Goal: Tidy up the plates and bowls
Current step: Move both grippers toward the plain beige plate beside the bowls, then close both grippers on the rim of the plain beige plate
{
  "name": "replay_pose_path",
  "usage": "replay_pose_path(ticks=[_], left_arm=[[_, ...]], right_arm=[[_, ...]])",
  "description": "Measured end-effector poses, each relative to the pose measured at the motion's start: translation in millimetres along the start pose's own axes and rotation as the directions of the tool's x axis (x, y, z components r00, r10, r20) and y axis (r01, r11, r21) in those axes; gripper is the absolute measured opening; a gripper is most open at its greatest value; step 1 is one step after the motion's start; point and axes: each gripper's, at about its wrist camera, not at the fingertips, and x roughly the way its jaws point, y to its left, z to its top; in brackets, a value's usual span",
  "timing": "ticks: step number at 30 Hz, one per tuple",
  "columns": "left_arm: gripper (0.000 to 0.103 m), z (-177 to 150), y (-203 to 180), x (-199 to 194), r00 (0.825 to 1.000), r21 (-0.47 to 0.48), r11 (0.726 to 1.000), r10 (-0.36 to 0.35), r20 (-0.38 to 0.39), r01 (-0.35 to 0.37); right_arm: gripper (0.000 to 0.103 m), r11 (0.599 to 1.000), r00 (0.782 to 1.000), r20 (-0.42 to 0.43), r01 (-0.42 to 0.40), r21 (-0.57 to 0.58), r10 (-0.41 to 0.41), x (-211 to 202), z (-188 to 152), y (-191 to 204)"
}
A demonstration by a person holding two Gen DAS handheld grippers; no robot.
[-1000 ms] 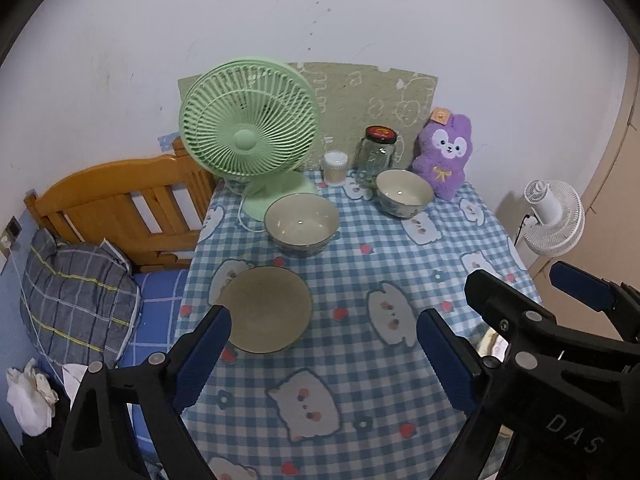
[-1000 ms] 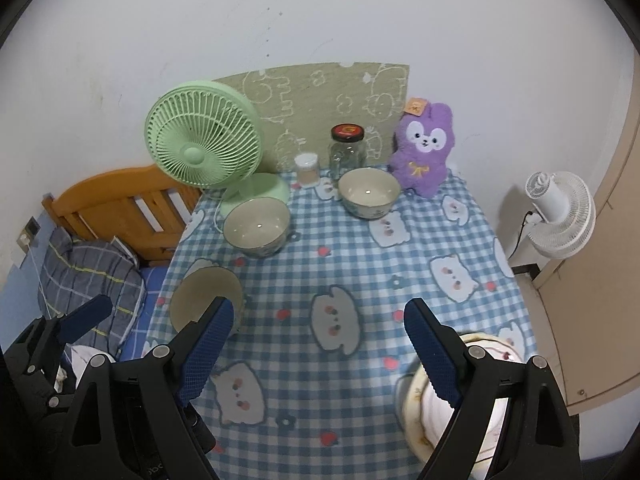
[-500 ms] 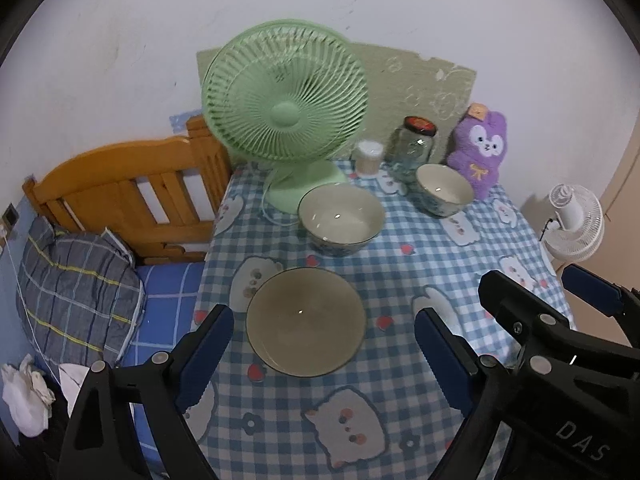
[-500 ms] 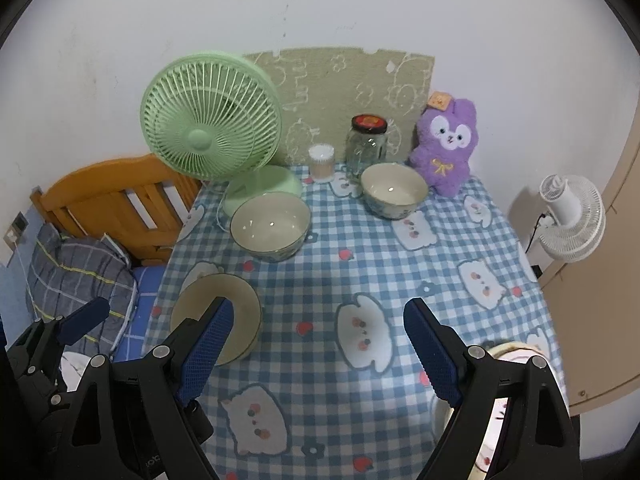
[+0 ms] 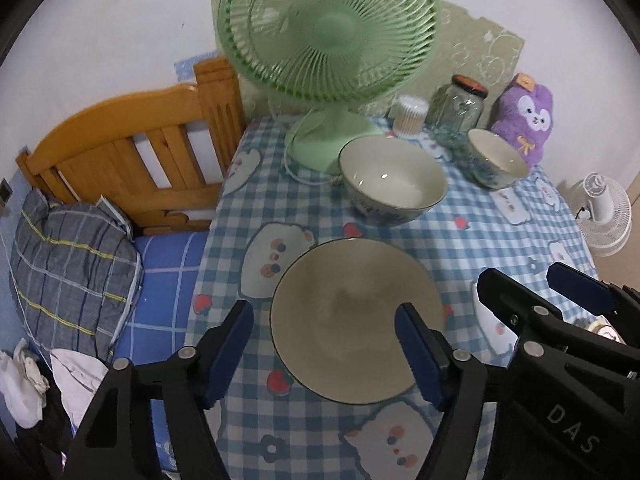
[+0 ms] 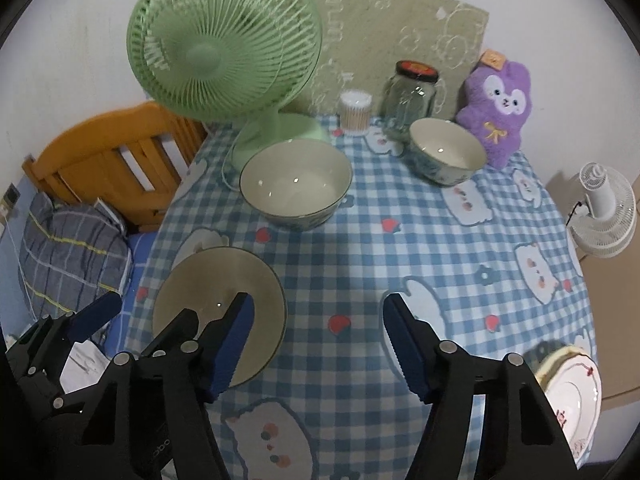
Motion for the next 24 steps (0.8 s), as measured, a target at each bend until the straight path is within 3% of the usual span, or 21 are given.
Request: replay_pose_path(ticks=[9,18,21,24], left_arm=[[0.060,-9,12,33,0.999,-0.022,1.000,0.010,-0.040,-0.011],[0.039,-15,17,48,0.998,-0.030,0.999,0.014,-0.055,-0.016],[0.033,-15,19,51,0.998,-0.032,0.999,0.016,-0.060,-0.018],[0.029,-15,20,52,0.998,-0.031,0.999,0.021,-0.061,-0.023]], right_arm=[[0.053,0.999,0.998,-0.054,-0.022,-0.027,0.021,40,-5,18],[0.037,0.998,0.997,-0.079,-0.027,-0.063,0.022,60,-7,30],[0.024,0.997,0.997,-0.080,-0.028,-0.070,0.022,64,-7,32],[0.022,0.997,0.997,-0.080,-0.017,-0.074,0.011,65,-7,34]])
